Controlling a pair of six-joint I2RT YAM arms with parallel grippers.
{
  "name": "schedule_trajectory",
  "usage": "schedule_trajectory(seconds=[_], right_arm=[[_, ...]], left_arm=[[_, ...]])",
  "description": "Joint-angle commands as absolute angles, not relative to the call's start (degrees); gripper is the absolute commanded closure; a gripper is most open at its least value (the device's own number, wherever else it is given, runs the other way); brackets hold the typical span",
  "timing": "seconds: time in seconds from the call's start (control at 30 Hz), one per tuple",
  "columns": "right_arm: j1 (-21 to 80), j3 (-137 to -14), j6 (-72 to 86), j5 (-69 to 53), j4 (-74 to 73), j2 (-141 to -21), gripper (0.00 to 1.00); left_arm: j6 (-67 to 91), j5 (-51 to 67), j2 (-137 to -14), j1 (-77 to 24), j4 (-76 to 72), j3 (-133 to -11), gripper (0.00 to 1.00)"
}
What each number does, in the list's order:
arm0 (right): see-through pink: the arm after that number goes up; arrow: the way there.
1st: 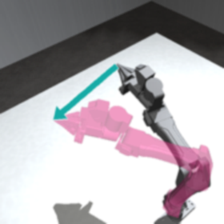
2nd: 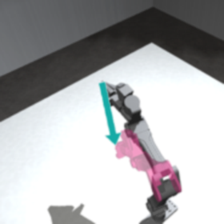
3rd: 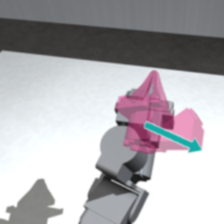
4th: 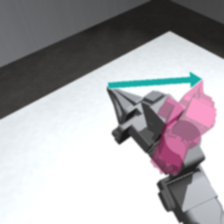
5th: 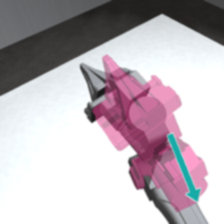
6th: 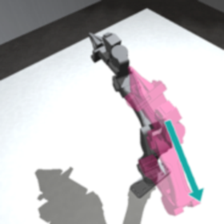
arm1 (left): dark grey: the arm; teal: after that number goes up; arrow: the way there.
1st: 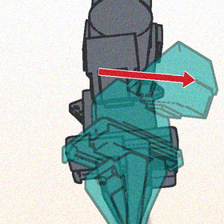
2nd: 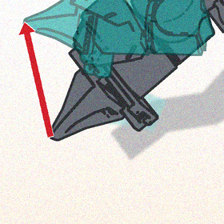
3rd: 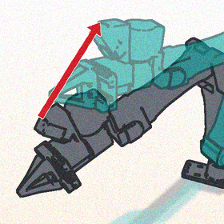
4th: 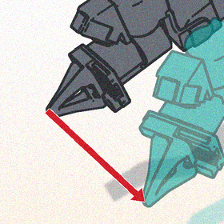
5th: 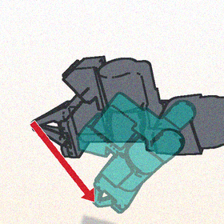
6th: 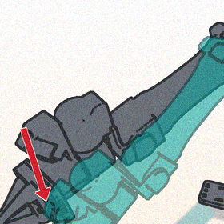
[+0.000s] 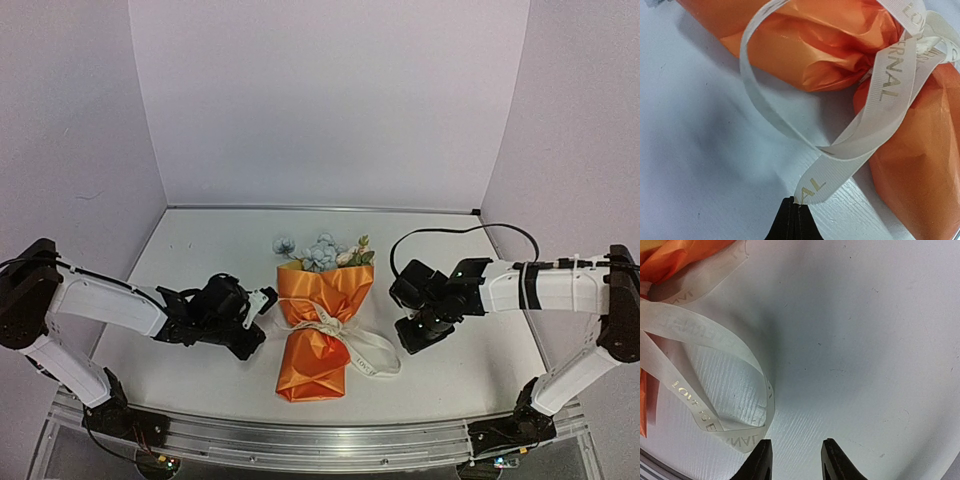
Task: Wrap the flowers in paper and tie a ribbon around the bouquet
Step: Adjust the half-tied ribbon on the folded bouquet.
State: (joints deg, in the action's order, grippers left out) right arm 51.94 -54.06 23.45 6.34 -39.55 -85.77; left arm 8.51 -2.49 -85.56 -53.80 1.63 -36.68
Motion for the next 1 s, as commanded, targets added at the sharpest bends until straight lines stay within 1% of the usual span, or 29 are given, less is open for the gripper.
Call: schedule_trajectory(seconds=[0.0,0.07,0.23,0.37,0.53,0.83,0.97], right_arm=[[51.32,-53.00,22.32,3.44,-35.71,-84.03,0.61],[51.31,-52.94,20.03,0.10,-32.43,-84.36,0.52],[51.23,-52.16,7.94,-6.26,-23.17,-85.07,0.42],[51.25,-51.35,-3.61,-10.07,-15.57,-87.36,0.41],[51.24,-50.92,-13.74,-7.71,-7.94,-92.03,0.37],[51.33,-52.40,-16.40,-5.63,-0.77,-97.85,0.39],[51.49,-52.32,-14.92,-5.69,-0.11,-98.19,0.42]], left_arm=[[18.24,-6.40,-84.17,-53.73,8.12,-40.69,1.00],[20.99,-7.22,-83.95,-53.68,10.65,-41.47,1.00],[26.78,-9.76,-83.71,-53.70,15.91,-43.06,1.00],[30.86,-12.00,-83.77,-53.63,19.76,-44.38,1.00],[34.75,-13.54,-84.57,-53.27,22.85,-46.62,1.00],[40.96,-13.74,-85.77,-51.53,25.77,-46.84,1.00],[43.83,-14.16,-86.34,-50.20,27.79,-47.14,1.00]])
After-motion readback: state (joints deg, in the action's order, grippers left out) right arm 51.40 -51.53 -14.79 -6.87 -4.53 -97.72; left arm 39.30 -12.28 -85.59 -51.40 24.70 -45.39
